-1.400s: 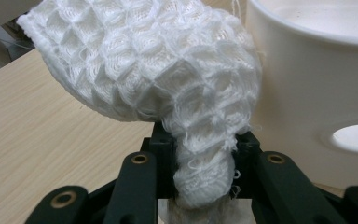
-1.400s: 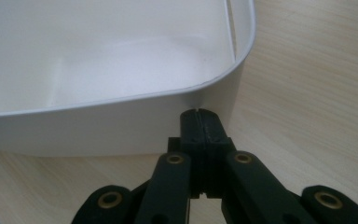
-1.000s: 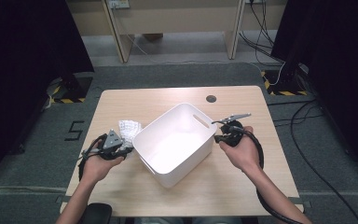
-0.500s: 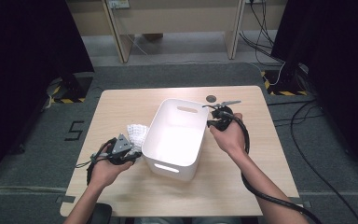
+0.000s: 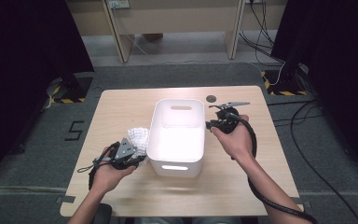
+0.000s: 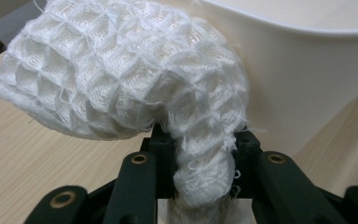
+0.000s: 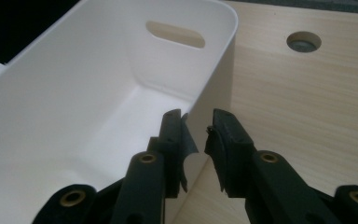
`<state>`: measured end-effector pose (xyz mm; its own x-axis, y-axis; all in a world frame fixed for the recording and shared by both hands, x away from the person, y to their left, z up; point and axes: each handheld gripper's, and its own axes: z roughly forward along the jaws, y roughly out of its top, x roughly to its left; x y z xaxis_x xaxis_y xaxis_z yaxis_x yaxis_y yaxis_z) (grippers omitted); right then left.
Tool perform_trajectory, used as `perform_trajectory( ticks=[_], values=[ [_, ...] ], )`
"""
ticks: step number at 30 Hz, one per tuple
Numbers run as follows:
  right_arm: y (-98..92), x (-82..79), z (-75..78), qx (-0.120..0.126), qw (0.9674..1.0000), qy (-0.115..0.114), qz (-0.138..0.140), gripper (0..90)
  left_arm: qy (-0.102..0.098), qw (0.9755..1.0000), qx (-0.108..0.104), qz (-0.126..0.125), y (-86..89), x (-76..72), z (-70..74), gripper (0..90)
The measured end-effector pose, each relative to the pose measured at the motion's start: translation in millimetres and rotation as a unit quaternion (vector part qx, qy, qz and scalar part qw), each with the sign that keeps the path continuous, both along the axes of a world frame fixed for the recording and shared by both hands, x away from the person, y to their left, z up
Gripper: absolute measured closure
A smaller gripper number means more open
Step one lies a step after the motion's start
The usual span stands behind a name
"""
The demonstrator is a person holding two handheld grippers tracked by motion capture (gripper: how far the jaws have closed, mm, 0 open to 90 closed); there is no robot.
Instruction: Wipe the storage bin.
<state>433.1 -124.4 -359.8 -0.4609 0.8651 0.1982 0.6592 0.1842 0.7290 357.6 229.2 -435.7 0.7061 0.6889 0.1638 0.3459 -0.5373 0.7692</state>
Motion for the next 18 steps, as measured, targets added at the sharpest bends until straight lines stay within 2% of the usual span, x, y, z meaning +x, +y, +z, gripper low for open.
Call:
perform_trajectory(
  ticks=[2, 4, 5, 10, 15, 18],
  values=[
    [1.7, -5.3, 7.4, 0.003, 1.0, -0.006, 0.003, 71.4, 0.0, 1.0, 0.001, 0.0, -1.2, -1.2, 0.1, 68.7],
    [4.6, -8.3, 10.1, -0.003, 1.0, -0.002, 0.009, 69.2, 0.0, 1.0, 0.0, 0.001, -1.9, -2.1, 0.0, 68.6],
    [6.5, -9.4, 9.7, -0.006, 0.9999, 0.006, 0.011, 68.9, 0.0, 1.0, -0.001, 0.003, -2.3, -2.3, -0.2, 68.5],
    [14.5, -11.6, 2.1, -0.027, 0.9993, 0.019, 0.016, 70.8, -0.002, 1.0, 0.003, 0.003, -2.7, -2.0, 0.4, 68.5],
    [20.5, -7.4, -6.5, -0.044, 0.9984, 0.036, 0.008, 76.7, -0.004, 1.0, 0.002, 0.009, -4.3, -0.1, 1.1, 68.3],
    [25.3, -4.1, -6.6, -0.05, 0.9982, 0.03, -0.017, 80.7, -0.003, 1.0, 0.007, 0.004, -7.3, 3.1, 2.3, 68.4]
  ],
)
